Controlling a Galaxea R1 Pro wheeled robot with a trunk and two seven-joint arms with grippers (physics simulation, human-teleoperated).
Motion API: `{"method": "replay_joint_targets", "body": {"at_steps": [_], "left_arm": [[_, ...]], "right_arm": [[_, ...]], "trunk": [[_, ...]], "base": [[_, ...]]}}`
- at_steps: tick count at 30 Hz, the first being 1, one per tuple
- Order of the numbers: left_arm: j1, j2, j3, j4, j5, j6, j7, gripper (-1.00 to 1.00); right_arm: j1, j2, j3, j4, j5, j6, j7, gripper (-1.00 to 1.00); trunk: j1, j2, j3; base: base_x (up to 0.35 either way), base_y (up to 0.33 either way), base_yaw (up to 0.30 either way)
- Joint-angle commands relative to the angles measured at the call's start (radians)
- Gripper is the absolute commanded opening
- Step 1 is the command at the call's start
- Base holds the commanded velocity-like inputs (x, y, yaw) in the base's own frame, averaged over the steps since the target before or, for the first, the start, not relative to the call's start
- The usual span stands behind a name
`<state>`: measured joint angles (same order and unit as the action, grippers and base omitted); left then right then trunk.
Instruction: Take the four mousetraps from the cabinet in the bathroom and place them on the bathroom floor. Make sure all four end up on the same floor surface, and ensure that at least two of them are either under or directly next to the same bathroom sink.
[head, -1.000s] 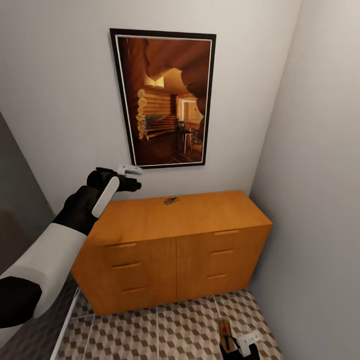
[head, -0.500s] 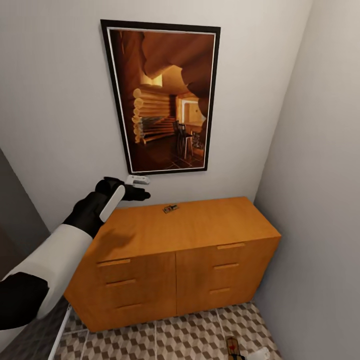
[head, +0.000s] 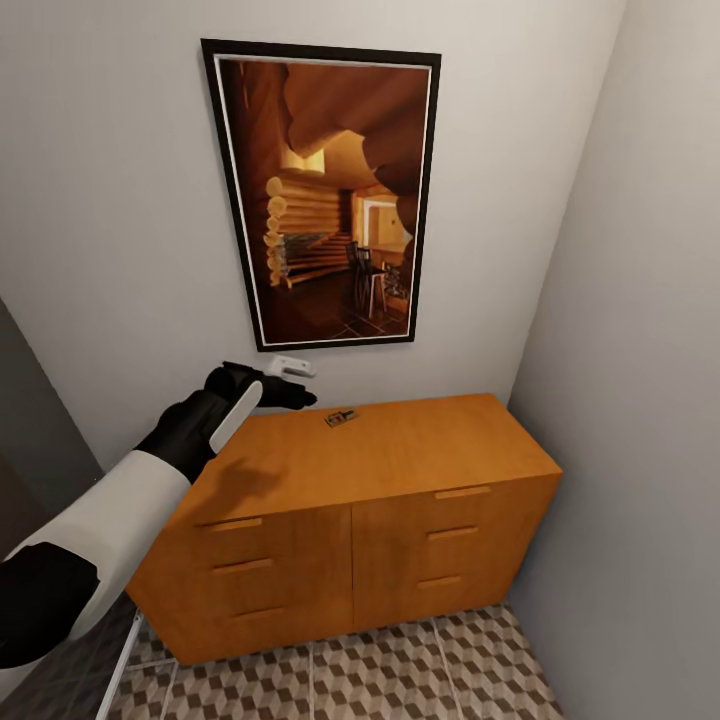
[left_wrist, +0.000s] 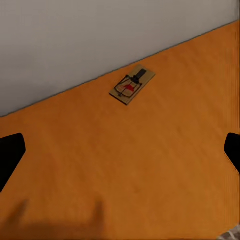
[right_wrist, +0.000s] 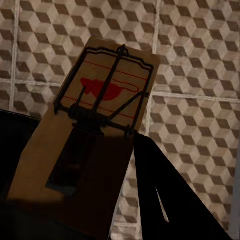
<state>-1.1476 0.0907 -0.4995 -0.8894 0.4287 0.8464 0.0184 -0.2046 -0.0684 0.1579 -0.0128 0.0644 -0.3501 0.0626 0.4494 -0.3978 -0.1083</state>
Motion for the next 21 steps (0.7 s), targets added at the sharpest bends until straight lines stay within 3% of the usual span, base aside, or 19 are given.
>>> {"method": "replay_joint_targets", "body": {"at_steps": [1,8,10,15,21], "left_arm": [[-0.001,0.001,-0.004,-0.001,0.002,0.003,-0.001,1.00],[-0.001,0.003,-0.011,-0.001,0.002,0.002,-0.012,1.00],[-0.001,0.002,-0.021,-0.001,0.002,0.002,-0.013,1.00],[-0.001,0.003,-0.065,0.001,0.002,0.002,-0.014,1.00],[-0.001,0.003,-0.077,0.017,0.002,0.002,-0.015,1.00]], "right_arm": [[0.000,0.001,-0.001,0.000,0.001,0.002,0.000,-1.00],[0.002,0.030,-0.003,-0.003,-0.063,0.039,-0.004,-1.00],[0.002,0.039,-0.003,-0.004,-0.080,0.082,-0.005,-1.00],[0.002,0.048,-0.003,-0.005,-0.091,0.161,-0.003,-1.00],[0.002,0.050,-0.004,-0.006,-0.093,0.179,-0.002,-1.00]], "trunk": [[0.001,-0.002,-0.002],[0.001,-0.002,-0.002],[0.001,-0.002,-0.002],[0.001,-0.002,-0.002],[0.001,-0.002,-0.002]], "base": [[0.000,0.000,0.000],[0.000,0.000,0.000],[0.000,0.000,0.000],[0.000,0.000,0.000],[0.001,0.000,0.000]]}}
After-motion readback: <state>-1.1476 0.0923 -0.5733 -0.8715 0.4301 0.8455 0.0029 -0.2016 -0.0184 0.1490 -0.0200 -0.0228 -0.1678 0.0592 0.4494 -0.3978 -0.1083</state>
